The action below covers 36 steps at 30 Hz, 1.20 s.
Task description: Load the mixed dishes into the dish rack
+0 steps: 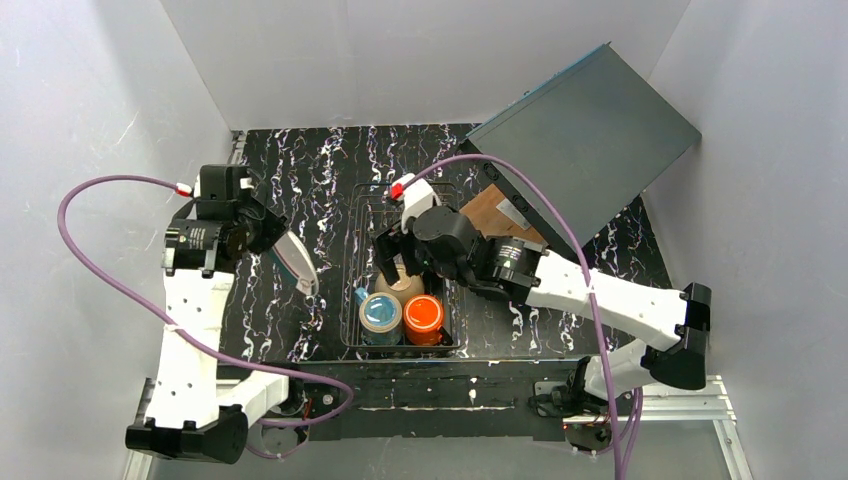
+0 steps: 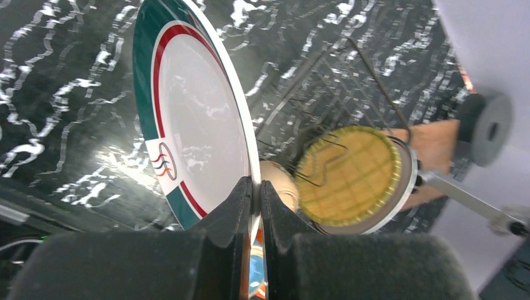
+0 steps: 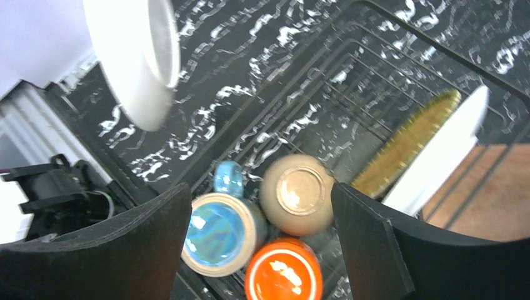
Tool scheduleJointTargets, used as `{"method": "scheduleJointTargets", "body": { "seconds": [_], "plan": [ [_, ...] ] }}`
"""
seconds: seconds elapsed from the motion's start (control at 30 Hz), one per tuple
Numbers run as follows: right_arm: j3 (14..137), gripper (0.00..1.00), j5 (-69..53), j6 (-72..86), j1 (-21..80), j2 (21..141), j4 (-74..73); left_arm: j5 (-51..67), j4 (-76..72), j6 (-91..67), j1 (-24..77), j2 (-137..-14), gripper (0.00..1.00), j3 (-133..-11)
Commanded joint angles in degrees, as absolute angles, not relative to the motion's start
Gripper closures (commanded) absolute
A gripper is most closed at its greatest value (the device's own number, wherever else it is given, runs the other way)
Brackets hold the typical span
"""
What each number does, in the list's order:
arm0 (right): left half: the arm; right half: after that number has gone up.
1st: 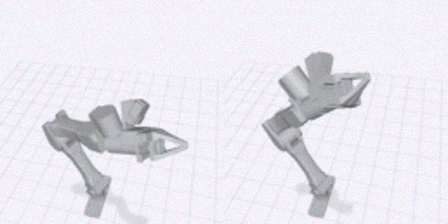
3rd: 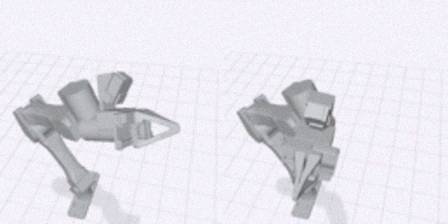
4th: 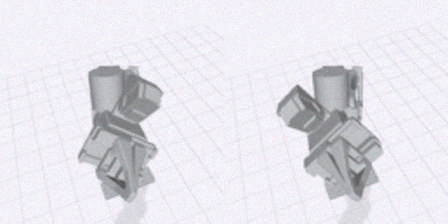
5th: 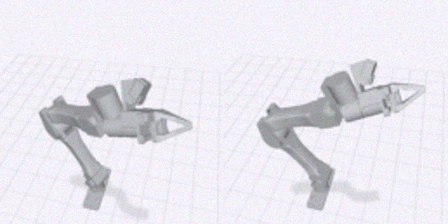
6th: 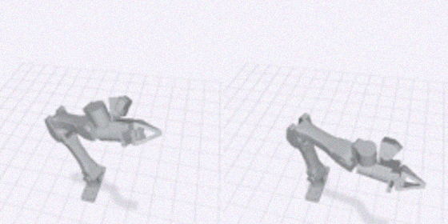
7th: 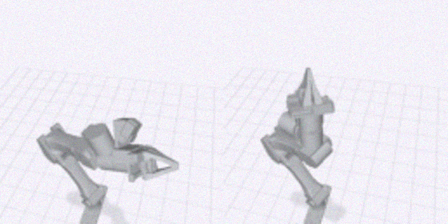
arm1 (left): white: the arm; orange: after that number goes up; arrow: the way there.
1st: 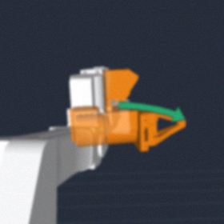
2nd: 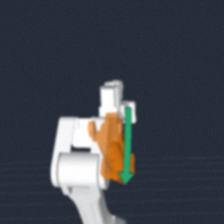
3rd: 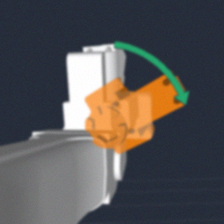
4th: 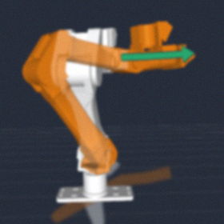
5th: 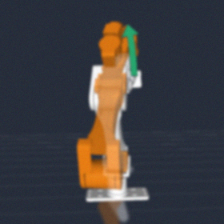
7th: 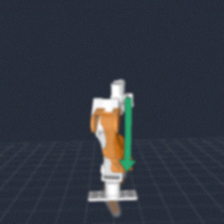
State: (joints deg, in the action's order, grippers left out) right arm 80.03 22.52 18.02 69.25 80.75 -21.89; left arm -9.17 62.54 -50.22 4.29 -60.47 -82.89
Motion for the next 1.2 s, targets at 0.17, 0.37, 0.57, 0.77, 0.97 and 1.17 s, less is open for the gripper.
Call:
{"method": "scheduleJointTargets", "body": {
  "seconds": [0.17,0.37,0.57,0.77,0.97,1.17],
  "plan": [
    [83.2,0.10,22.3,9.5,75.4,83.9,-8.9,0.0,59.3,-56.4,4.1,-60.1,1.00,-90.5],
    [84.8,0.09,22.7,5.2,77.2,87.3,-4.9,4.7,58.3,-58.1,4.1,-60.0,1.00,-90.5],
    [85.7,0.08,26.2,3.6,77.8,90.3,-3.6,9.2,57.1,-59.2,4.1,-60.0,1.00,-90.2],
    [85.4,0.13,34.1,0.3,78.7,92.3,-0.6,13.9,55.2,-62.7,4.1,-59.4,1.00,-88.1],
    [84.0,0.24,38.8,-2.5,78.7,93.2,5.5,12.9,57.2,-62.6,4.1,-58.5,1.00,-90.1],
    [84.6,0.30,40.7,-4.5,78.7,95.2,7.2,15.0,57.7,-62.9,4.1,-58.3,1.00,-90.1]
  ]
}}
